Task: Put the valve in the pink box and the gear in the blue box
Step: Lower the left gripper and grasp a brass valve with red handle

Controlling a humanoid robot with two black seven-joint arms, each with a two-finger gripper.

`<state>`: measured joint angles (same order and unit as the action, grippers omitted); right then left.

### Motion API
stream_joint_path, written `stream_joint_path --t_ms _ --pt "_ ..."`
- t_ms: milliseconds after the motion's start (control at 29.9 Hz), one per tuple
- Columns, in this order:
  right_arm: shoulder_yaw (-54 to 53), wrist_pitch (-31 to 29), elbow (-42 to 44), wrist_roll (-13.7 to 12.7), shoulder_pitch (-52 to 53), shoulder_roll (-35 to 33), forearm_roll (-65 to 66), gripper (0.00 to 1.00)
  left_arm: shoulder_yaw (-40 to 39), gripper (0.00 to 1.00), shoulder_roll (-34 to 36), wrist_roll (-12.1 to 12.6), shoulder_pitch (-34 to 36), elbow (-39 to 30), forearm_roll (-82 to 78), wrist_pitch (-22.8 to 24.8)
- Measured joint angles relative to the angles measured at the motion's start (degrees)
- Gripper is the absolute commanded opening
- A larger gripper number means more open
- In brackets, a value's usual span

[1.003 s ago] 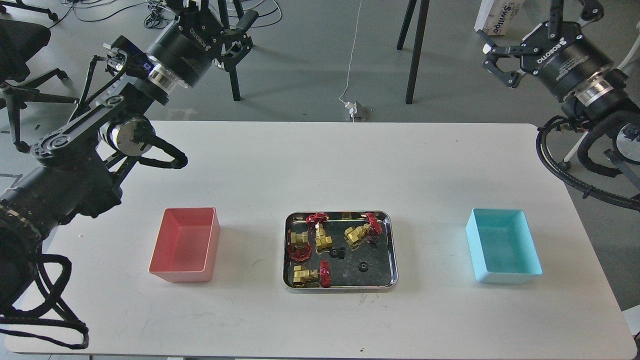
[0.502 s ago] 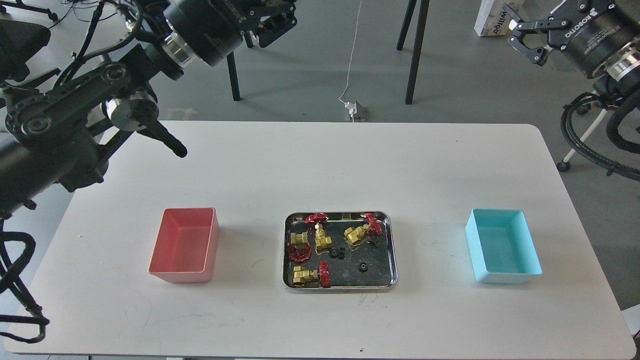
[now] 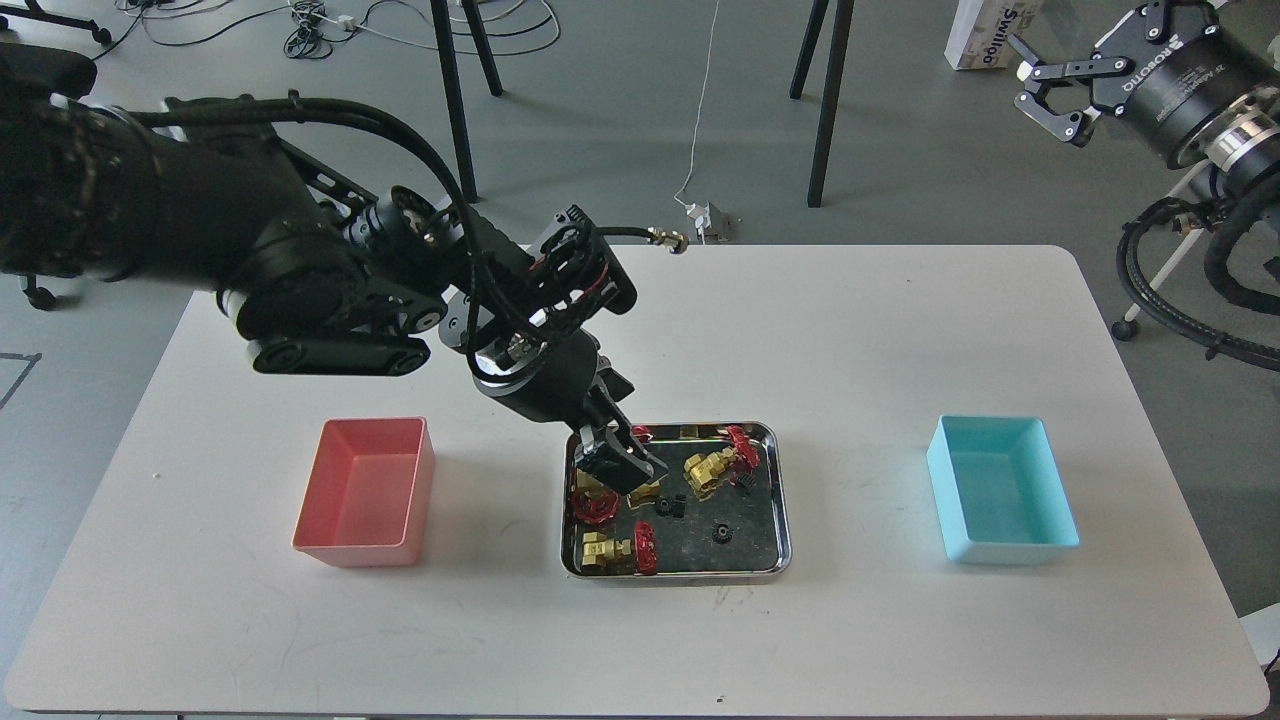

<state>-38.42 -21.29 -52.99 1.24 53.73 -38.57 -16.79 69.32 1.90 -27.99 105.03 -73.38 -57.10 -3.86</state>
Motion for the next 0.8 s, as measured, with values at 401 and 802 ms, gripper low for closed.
stream_joint_path --t_ms 401,802 --pt "-0.1 1.8 1.2 0.2 -0.7 2.1 0.0 1.0 3.7 0.96 -1.9 0.0 -16.5 13.9 -0.5 -5.2" --pt "0.0 1.8 0.9 0.3 -2.1 2.3 0.0 1.0 2.3 0.85 -1.9 0.0 -22.9 20.4 -0.8 -5.3"
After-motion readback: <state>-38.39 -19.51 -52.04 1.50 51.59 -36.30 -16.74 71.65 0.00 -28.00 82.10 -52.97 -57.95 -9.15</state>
